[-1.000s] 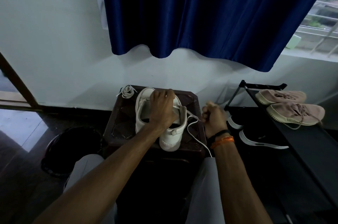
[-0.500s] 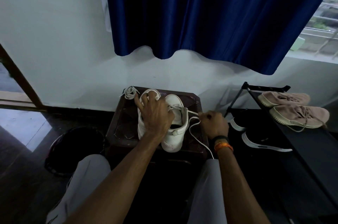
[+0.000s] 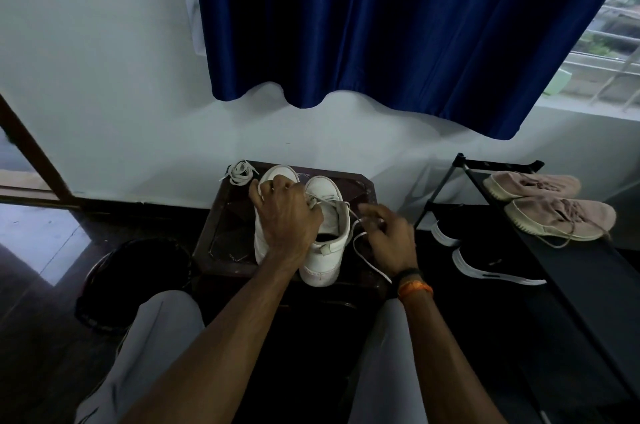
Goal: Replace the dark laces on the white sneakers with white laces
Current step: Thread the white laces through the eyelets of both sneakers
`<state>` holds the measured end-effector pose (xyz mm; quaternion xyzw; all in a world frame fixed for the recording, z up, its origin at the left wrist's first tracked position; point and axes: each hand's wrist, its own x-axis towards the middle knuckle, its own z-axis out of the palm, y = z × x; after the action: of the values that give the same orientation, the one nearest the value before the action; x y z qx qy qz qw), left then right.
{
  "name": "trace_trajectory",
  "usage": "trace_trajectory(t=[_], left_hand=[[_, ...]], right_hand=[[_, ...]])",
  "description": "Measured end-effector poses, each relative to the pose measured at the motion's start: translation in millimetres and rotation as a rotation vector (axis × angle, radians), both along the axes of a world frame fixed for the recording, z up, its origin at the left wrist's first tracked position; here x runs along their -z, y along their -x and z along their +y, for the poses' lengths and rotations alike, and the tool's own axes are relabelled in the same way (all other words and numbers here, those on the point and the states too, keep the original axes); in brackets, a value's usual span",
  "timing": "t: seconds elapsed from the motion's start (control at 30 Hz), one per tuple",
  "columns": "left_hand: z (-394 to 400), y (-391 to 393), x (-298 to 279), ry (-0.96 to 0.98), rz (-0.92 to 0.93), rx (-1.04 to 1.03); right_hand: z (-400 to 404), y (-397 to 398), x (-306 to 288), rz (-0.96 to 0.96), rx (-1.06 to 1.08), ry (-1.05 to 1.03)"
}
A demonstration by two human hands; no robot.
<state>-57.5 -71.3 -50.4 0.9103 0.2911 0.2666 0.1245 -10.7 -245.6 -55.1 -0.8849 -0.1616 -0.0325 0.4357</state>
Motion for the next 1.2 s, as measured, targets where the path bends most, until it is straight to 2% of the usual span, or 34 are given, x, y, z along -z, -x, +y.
trace_trajectory(t=[0.1, 0.27, 0.5, 0.57, 0.67, 0.77, 0.87, 1.0, 1.13, 1.2], left_hand=[[0.0, 0.9, -0.4, 0.007, -0.004, 0.008], [0.0, 0.9, 0.7, 0.010, -0.019, 0.011], [0.9, 0.1, 3.8, 0.053, -0.057, 0.017], [1.6, -0.5, 4.3, 0.062, -0.061, 0.020], [1.5, -0.9, 5.4, 0.065, -0.069, 0.019], [1.2, -1.3, 5.4, 0.072, -0.080, 0.021], [1.6, -1.3, 5.3, 0.086, -0.072, 0.025], [2.0, -1.0, 5.0, 0.103, -0.054, 0.027], [1.4, -1.2, 4.4, 0.112, -0.060, 0.029], [1.0, -0.9, 3.9, 0.108, -0.060, 0.037]], right_hand=[[20.8, -1.7, 0.4, -0.021, -0.081, -0.002], [21.0, 0.6, 17.2, -0.015, 0.111, 0.049], [-19.8, 3.2, 36.2, 0.228, 0.380, 0.141], [-19.3, 4.2, 33.3, 0.165, 0.371, 0.132], [-5.9, 1.4, 23.1, 0.012, 0.258, 0.002], [14.9, -3.4, 14.7, 0.000, 0.092, -0.092], [28.9, -6.4, 17.7, -0.038, 0.019, -0.079], [28.5, -4.6, 26.8, -0.036, 0.082, -0.021], [3.1, -5.9, 37.7, 0.009, 0.307, 0.011], [-8.9, -4.5, 41.4, 0.042, 0.345, -0.012]])
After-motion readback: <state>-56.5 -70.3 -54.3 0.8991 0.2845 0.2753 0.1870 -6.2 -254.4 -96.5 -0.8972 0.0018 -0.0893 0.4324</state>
